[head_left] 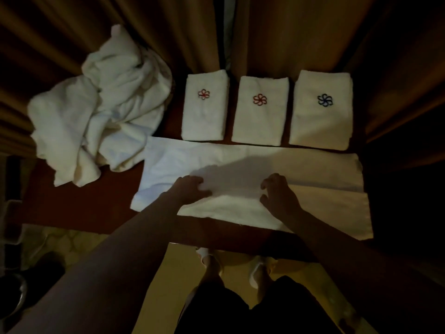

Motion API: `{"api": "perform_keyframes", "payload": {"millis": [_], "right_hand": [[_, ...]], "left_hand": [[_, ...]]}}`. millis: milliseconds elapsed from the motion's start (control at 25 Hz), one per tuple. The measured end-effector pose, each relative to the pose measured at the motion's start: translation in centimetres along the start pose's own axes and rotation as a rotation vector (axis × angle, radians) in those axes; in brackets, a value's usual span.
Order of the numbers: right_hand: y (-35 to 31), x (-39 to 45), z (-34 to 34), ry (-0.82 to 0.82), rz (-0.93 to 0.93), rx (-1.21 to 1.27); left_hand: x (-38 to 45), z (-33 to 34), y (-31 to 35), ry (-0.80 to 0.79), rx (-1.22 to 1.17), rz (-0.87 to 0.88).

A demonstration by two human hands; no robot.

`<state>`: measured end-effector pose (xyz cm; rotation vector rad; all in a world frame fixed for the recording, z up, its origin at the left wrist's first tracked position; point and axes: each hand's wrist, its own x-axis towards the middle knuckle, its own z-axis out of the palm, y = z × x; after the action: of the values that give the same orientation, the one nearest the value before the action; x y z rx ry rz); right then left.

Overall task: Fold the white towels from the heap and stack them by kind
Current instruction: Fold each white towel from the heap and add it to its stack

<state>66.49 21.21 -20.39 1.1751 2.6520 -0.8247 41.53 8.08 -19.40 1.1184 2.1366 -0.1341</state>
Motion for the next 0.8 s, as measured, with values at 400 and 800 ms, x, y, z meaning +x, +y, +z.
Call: {"api": "perform_keyframes", "payload": {"millis": [400, 800], "right_hand": [[-14.5, 4.3, 5.6, -0.073, 0.044, 0.071], [-17.9, 6.5, 9.9, 0.040, 0.143, 0.002]], "left_hand": [[-1.3, -6.3, -14.0, 0.033, 0.173, 0.004], [-0.7, -3.5, -20.9, -0.081, -0.461, -0.198]]}}
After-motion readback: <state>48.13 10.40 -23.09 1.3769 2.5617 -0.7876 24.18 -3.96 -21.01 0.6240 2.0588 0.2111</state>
